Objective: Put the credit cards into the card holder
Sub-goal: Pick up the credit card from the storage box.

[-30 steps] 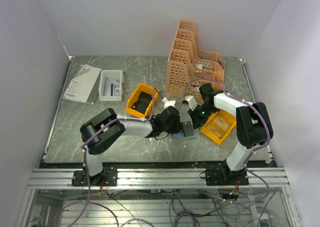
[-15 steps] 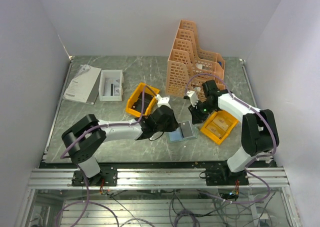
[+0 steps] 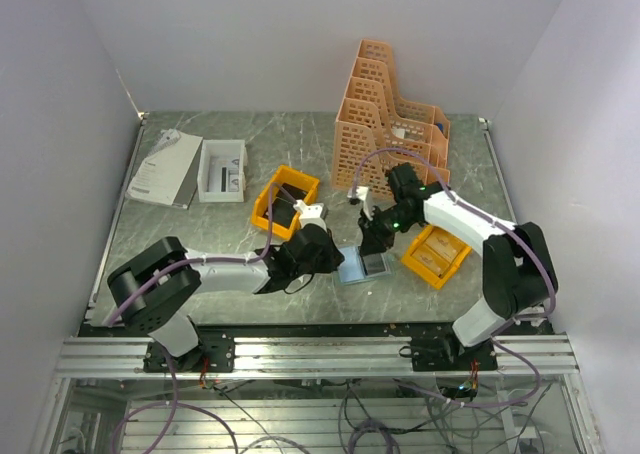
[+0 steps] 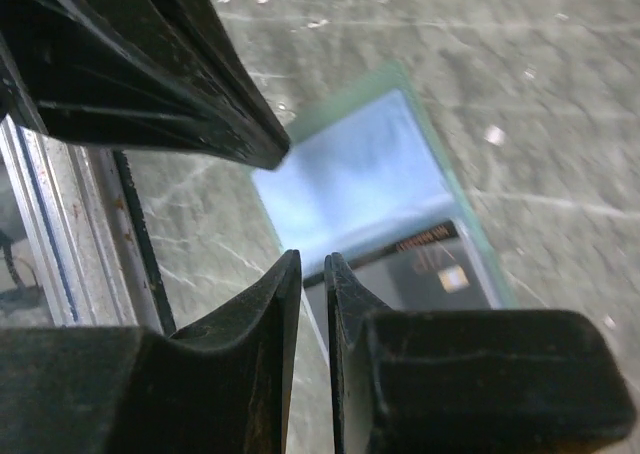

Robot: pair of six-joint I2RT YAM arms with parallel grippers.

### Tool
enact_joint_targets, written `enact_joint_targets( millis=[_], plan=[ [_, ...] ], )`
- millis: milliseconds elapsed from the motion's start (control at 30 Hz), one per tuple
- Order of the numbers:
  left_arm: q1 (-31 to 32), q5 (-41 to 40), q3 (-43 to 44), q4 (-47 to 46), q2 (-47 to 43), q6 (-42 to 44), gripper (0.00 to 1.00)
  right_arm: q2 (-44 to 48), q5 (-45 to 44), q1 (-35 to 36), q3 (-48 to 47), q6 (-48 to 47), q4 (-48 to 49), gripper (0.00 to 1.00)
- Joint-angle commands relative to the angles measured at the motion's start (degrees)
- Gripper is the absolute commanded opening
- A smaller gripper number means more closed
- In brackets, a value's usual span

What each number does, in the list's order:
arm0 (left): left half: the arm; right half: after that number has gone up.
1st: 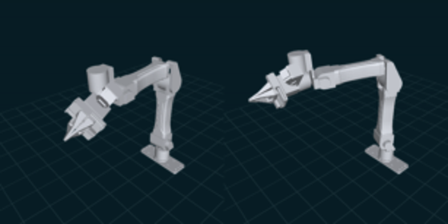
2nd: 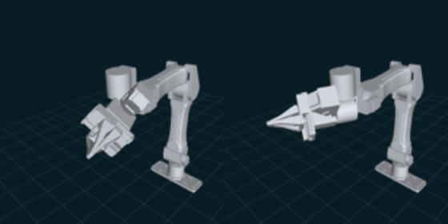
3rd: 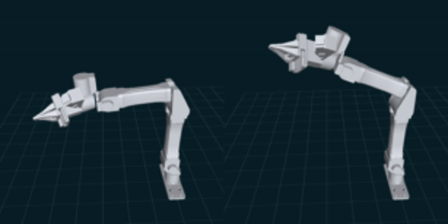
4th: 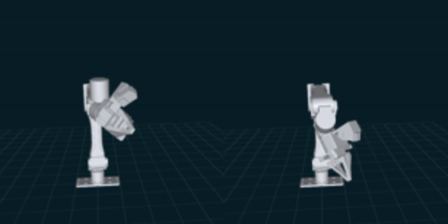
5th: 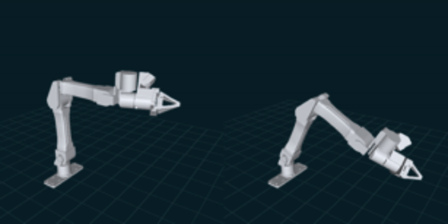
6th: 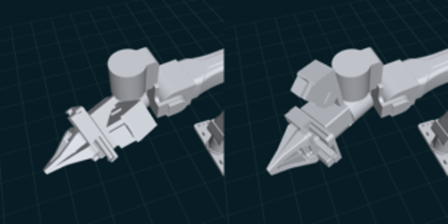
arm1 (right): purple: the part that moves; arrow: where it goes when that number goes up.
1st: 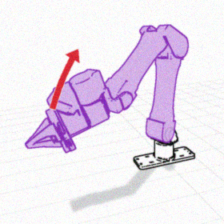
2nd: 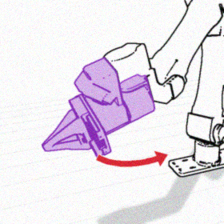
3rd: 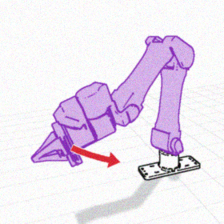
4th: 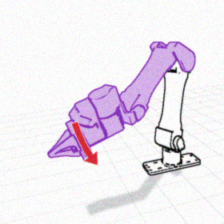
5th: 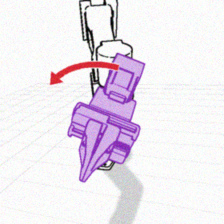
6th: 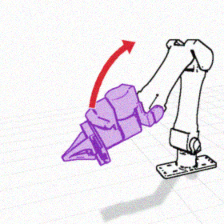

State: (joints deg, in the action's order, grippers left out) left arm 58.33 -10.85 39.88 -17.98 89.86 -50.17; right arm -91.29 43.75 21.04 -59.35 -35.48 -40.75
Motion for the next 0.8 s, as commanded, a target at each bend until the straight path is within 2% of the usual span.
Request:
enact_joint_targets(
  millis=[0, 333, 767],
  plan=[
    [0.2, -2.0, -1.6, -3.4, -1.6, -0.6, 0.07, -2.9, -1.7, 5.5, 0.8, 3.2, 3.5, 0.16],
    [0.2, 2.7, -0.2, -9.0, 4.7, -1.3, 0.07, -8.1, -7.6, 7.7, 0.6, 5.0, 4.4, 0.12],
    [0.1, 1.7, -1.9, -8.9, 8.4, -3.2, 0.07, -9.5, -12.7, 9.4, 0.6, 5.3, 4.5, 0.11]
  ],
)
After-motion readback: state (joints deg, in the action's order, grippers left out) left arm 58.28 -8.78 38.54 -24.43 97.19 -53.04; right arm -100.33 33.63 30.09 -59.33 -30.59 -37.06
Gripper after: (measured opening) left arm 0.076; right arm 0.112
